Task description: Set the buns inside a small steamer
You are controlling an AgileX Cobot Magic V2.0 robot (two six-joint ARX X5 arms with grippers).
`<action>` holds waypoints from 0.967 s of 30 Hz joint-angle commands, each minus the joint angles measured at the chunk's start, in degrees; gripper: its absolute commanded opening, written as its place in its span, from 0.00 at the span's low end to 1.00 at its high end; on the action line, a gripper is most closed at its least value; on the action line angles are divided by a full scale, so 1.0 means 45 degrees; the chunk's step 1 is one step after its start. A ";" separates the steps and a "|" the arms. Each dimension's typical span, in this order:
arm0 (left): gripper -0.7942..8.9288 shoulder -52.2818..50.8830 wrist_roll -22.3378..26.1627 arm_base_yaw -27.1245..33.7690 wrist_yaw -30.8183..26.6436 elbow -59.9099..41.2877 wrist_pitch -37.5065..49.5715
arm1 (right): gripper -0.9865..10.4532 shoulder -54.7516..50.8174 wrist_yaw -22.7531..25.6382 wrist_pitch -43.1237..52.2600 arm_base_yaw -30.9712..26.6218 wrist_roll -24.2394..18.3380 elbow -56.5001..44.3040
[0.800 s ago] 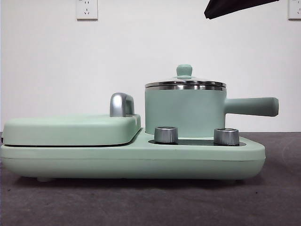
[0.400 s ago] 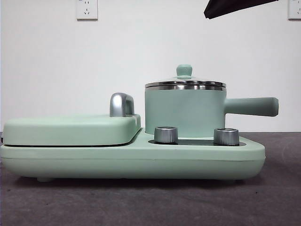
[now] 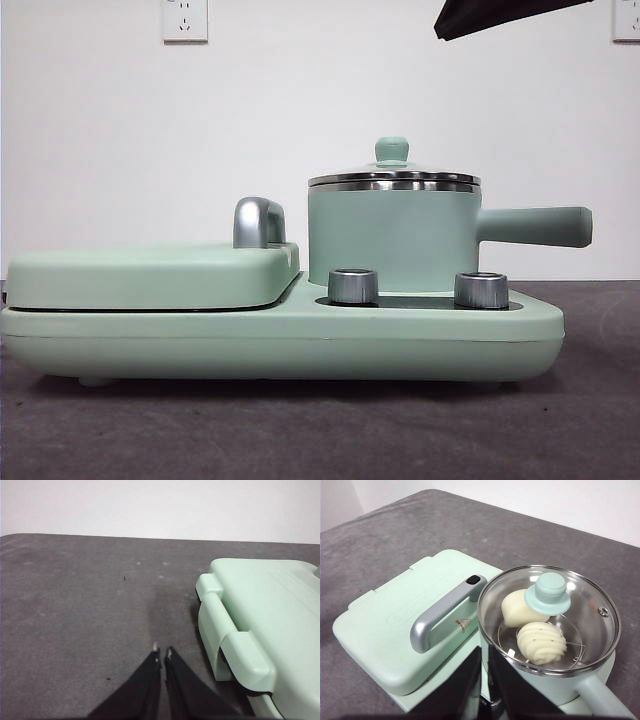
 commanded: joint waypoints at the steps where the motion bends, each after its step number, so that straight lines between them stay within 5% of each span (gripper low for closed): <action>1: 0.10 -0.0019 0.0087 0.0029 -0.0058 -0.0253 0.0165 | 0.10 0.0063 0.0005 0.0136 0.0126 0.0073 0.0078; 6: 0.10 -0.0019 0.0087 0.0029 -0.0058 -0.0253 0.0165 | 0.10 -0.0257 0.0272 0.0034 -0.0427 -0.1394 -0.0165; 16: 0.10 -0.0019 0.0087 0.0029 -0.0058 -0.0253 0.0165 | 0.10 -0.5391 -0.0102 0.3667 -0.4643 -0.1622 -0.5833; 24: 0.10 -0.0019 0.0087 0.0029 -0.0058 -0.0253 0.0165 | 0.10 -0.9714 -0.0112 0.3832 -0.7990 -0.1647 -0.8573; 29: 0.10 -0.0019 0.0087 0.0029 -0.0058 -0.0248 0.0165 | 0.10 -1.0865 -0.0102 0.3691 -0.8718 -0.1535 -0.9408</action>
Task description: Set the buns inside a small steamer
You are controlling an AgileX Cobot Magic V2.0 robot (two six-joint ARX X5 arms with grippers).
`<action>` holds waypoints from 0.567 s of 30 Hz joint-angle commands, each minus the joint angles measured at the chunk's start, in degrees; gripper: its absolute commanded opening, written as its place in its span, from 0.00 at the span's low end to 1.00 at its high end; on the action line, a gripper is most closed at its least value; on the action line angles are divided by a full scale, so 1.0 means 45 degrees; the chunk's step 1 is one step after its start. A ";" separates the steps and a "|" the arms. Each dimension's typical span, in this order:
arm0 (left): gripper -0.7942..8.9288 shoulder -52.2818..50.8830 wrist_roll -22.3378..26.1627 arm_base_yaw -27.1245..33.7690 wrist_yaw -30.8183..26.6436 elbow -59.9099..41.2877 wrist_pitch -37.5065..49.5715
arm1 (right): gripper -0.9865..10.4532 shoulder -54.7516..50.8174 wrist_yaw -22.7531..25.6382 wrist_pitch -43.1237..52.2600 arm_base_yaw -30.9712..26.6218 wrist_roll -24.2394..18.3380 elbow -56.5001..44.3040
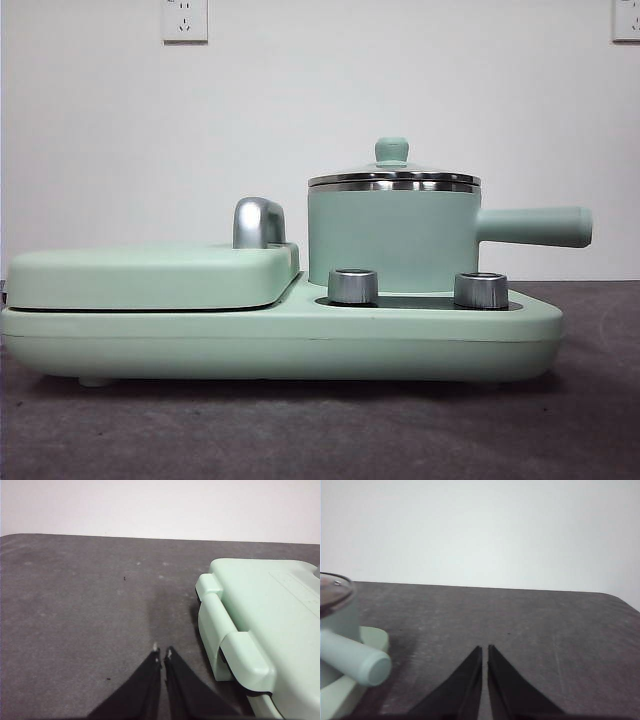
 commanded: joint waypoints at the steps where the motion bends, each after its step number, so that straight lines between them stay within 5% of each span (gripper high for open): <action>1: 0.10 -0.0019 0.0087 0.0029 -0.0058 -0.0253 0.0165 | 0.10 -0.0476 -0.0019 -0.0369 -0.0044 -0.0010 -0.0214; 17: 0.10 -0.0019 0.0083 0.0029 -0.0058 -0.0248 0.0180 | 0.10 -0.0505 -0.0010 -0.0801 -0.0024 0.1015 -0.0214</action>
